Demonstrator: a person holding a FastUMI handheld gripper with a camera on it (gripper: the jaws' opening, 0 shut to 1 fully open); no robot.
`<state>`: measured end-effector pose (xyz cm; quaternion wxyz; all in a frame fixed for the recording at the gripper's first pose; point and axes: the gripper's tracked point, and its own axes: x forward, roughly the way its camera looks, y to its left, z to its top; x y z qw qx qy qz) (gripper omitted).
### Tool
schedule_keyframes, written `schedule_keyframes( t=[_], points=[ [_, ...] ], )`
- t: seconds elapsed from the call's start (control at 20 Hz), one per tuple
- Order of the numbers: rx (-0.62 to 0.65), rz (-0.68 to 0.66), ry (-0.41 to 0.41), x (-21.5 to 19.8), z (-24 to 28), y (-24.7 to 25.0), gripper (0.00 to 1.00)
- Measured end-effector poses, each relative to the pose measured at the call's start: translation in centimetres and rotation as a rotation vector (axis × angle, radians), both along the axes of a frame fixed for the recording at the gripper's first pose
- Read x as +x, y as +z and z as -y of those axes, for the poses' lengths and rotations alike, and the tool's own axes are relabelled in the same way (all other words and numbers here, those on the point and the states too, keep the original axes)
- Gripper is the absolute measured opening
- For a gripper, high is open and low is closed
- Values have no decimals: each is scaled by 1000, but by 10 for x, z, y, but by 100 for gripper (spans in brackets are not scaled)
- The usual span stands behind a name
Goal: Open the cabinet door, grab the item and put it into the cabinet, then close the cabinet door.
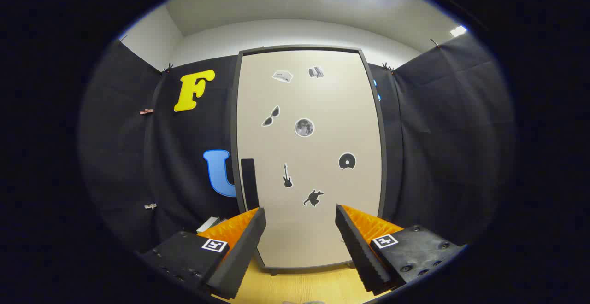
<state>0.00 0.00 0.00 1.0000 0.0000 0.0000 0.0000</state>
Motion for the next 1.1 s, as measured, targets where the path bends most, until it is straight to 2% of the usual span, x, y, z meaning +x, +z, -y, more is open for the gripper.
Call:
schedule_keyframes(
  t=[0.55, 1.1],
  points=[
    [4, -11, -44, -6, 5, -4, 98],
    [8, -45, -8, -3, -14, -15, 98]
  ],
)
